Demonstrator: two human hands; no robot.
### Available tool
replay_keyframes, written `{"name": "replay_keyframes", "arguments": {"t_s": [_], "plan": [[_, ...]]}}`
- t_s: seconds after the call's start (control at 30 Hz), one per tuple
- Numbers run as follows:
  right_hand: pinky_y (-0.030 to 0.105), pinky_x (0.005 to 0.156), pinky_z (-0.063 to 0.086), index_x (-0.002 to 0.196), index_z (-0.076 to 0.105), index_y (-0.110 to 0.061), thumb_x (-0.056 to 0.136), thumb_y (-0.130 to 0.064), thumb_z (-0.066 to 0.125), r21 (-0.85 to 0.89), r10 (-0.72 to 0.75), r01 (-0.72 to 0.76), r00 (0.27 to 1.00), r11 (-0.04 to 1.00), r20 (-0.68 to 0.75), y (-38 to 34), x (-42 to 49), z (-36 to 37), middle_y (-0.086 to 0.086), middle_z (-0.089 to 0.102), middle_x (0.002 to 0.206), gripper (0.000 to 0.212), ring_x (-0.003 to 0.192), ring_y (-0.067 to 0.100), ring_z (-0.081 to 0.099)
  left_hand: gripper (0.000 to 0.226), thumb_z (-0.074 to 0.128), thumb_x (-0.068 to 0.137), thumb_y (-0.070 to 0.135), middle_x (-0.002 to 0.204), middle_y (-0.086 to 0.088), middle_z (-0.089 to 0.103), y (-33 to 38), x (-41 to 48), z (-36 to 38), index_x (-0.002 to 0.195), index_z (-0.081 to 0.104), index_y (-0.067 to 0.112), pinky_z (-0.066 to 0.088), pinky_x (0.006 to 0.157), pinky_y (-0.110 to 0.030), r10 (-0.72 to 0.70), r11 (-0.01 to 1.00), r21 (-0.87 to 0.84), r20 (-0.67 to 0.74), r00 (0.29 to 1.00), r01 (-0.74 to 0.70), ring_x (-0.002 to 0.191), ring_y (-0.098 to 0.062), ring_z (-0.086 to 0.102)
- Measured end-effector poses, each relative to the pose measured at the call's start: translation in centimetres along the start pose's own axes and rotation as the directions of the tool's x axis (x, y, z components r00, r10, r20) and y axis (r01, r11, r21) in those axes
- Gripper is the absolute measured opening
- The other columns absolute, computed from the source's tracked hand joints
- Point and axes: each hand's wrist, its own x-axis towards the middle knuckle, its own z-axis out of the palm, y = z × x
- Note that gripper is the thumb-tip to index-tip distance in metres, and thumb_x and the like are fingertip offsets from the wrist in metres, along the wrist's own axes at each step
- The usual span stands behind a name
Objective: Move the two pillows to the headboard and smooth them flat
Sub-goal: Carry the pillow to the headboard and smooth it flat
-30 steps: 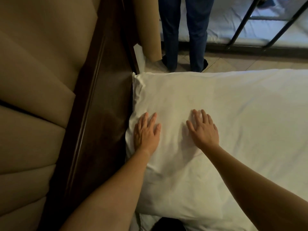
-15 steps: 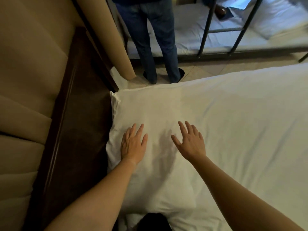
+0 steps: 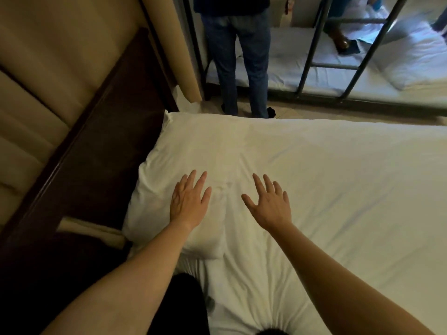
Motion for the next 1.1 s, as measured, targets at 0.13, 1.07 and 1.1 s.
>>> {"name": "replay_keyframes", "arguments": {"t_s": [0.13,1.07,1.1], "plan": [[0.058,0.129,0.017,0.171,0.001,-0.038,0.101,-0.079,0.022,-0.009,-0.088,0.089,0.995,0.996,0.049,-0.1,-2.1,-0.4,0.001,0.008,0.179,0.083,0.163,0.033,0.012,0.063,0.015,0.109,0.064,0.178,0.005,0.010,1.7,-4.4,-0.2,0.168,0.010,0.043,0.010,0.131,-0.043,-0.058,0.998,0.002,-0.011,0.998,0.058,0.164,-0.023,0.006],[0.056,0.127,0.022,0.171,0.003,-0.037,0.101,-0.078,0.028,-0.112,-0.093,0.103,0.992,0.988,0.085,-16.6,-4.5,8.7,0.002,0.015,0.178,0.085,0.161,0.032,0.017,0.063,0.016,0.108,0.059,0.177,-0.001,0.017,-15.0,-10.2,-1.8,0.168,0.017,0.040,0.019,0.130,-0.051,-0.036,0.998,-0.055,0.007,0.999,0.036,0.163,-0.030,0.013],[0.056,0.127,0.022,0.171,0.003,-0.037,0.100,-0.078,0.028,-0.103,-0.070,0.077,0.995,0.992,0.073,-17.3,-4.8,9.1,0.003,0.015,0.178,0.085,0.161,0.032,0.017,0.063,0.016,0.108,0.060,0.177,0.000,0.017,-15.8,-10.0,-1.8,0.168,0.017,0.040,0.018,0.131,-0.051,-0.018,0.998,-0.061,0.020,1.000,0.020,0.163,-0.029,0.013]]}}
